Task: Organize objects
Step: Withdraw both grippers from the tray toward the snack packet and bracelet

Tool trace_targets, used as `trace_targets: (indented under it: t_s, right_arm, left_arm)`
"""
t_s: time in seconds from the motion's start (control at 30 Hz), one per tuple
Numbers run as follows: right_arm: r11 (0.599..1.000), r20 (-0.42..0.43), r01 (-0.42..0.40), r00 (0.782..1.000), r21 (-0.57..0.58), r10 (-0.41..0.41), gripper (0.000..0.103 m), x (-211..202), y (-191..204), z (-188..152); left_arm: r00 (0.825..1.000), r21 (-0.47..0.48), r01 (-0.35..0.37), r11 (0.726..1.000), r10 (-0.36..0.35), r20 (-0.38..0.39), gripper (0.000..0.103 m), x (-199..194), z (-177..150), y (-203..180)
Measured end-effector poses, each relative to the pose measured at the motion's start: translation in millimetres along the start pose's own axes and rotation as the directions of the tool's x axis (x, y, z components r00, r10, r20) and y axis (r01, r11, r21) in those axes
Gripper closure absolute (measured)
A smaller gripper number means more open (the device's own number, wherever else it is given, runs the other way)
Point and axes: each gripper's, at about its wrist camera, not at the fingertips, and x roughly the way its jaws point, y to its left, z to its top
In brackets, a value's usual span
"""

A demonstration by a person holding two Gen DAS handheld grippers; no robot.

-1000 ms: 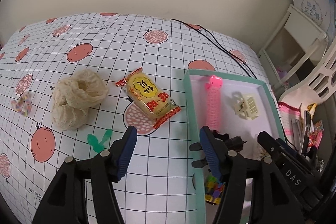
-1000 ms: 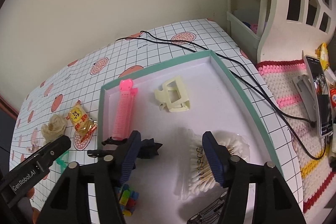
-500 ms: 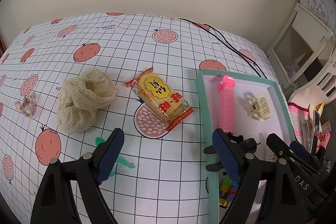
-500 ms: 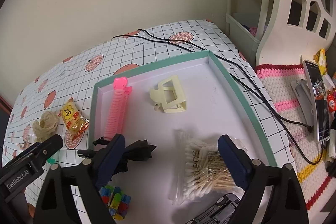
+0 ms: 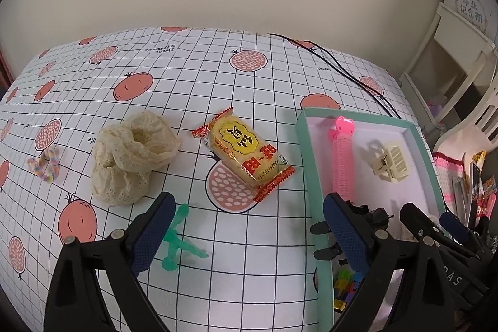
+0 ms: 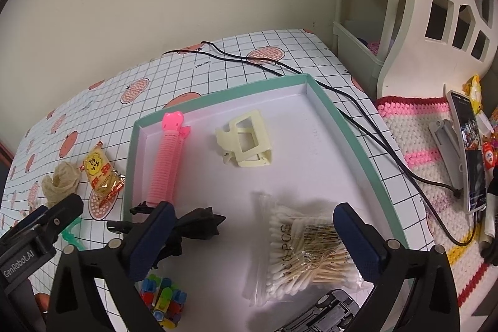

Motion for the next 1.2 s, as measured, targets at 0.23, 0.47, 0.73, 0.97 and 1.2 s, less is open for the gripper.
trace_targets:
  t_s: [0.23, 0.47, 0.73, 0.97, 1.2]
  right_arm:
    - [1.000, 0.021, -0.003, 1.000, 0.008, 0.003, 0.000, -6.7, 3.1, 3.2]
    - [1.000, 0.055, -0.006, 0.998, -0.001, 0.006, 0.000, -15.7, 14.2, 8.4]
    - [0.993, 0.065, -0.033, 0.997, -0.109, 0.041, 0.000, -16.6, 50.3, 7.2]
    - [0.977, 0.062, -0.110, 0.990, -0.182, 0.123, 0.000, -17.1, 85.2, 4.4]
    - [0.950, 0.050, -0.166, 0.981, -0.263, 0.186, 0.000, -18.3, 119.5, -1.4]
  left_arm:
    - [1.000, -0.005, -0.001, 1.000, 0.001, 0.002, 0.007, -2.8, 3.5, 1.0]
    - [1.000, -0.070, 0.004, 0.998, -0.003, 0.015, 0.007, -13.7, 14.3, 17.3]
    - [0.998, -0.165, -0.007, 0.986, 0.018, 0.064, 0.007, -24.6, 28.8, 63.2]
    - [0.996, -0.305, -0.027, 0.952, 0.052, 0.075, 0.007, -29.0, 40.5, 126.1]
    - [0.987, -0.494, -0.087, 0.865, 0.142, 0.074, 0.007, -37.6, 40.3, 214.7]
